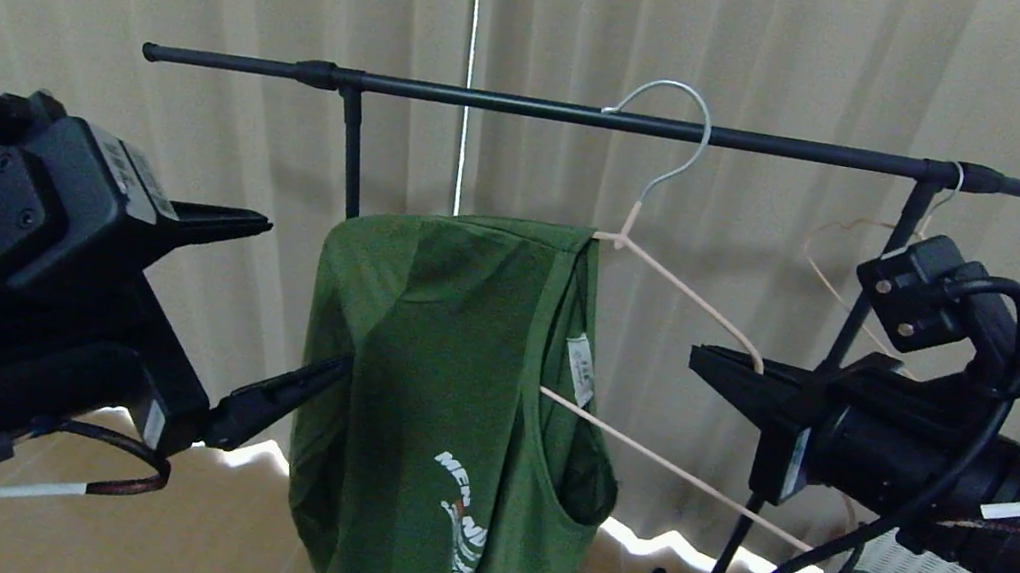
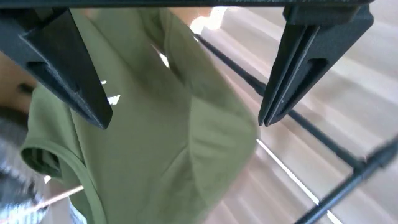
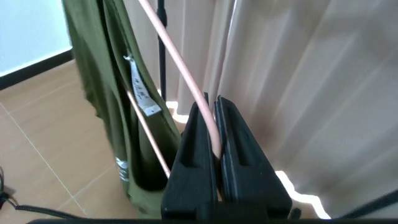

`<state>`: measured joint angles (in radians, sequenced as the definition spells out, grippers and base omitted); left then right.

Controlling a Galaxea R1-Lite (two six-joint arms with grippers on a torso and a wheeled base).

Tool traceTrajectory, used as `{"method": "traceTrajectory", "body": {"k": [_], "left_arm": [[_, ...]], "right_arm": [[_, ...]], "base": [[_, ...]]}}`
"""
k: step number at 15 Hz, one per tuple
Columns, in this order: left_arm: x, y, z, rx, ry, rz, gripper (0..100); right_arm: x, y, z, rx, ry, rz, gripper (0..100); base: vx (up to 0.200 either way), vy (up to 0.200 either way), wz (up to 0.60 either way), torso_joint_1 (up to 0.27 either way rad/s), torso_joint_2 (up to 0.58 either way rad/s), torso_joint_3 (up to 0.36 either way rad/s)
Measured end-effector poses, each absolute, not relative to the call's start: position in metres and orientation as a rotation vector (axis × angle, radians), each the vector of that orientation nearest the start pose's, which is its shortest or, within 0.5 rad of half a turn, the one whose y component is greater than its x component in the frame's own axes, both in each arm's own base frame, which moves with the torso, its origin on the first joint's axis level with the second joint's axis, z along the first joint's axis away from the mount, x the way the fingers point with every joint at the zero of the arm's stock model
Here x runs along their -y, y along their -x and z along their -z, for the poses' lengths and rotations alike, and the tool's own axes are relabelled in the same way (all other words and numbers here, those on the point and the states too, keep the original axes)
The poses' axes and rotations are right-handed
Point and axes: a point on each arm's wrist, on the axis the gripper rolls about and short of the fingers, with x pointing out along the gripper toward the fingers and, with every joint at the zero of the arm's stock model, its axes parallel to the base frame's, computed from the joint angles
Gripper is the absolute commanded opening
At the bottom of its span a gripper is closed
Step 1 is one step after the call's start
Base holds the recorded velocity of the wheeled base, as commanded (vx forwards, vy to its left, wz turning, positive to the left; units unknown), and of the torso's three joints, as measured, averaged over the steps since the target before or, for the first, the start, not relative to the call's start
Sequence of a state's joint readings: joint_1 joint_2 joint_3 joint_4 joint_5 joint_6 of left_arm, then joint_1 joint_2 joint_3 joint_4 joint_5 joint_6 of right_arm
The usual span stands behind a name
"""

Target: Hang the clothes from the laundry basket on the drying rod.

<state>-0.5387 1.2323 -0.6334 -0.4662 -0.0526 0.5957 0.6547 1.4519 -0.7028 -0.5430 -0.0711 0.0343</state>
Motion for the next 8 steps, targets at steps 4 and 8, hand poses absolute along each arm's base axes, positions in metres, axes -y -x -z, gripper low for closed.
{"method": "traceTrajectory", "body": {"k": [4, 8], "left_arm": [[0.108, -0.181, -0.239, 0.071, -0.659, 0.646, 100], [0.125, -0.207, -0.249, 0.088, -0.666, 0.647, 100]], "right_arm": [[-0.151, -0.196, -0.212, -0.187, 0.117, -0.613, 0], [-0.155, -0.191, -0.211, -0.183, 0.134, -0.648, 0]], "base": [[0.0, 0.0, 0.0, 0.0, 0.0, 0.0], [0.0, 0.0, 0.0, 0.0, 0.0, 0.0]]}}
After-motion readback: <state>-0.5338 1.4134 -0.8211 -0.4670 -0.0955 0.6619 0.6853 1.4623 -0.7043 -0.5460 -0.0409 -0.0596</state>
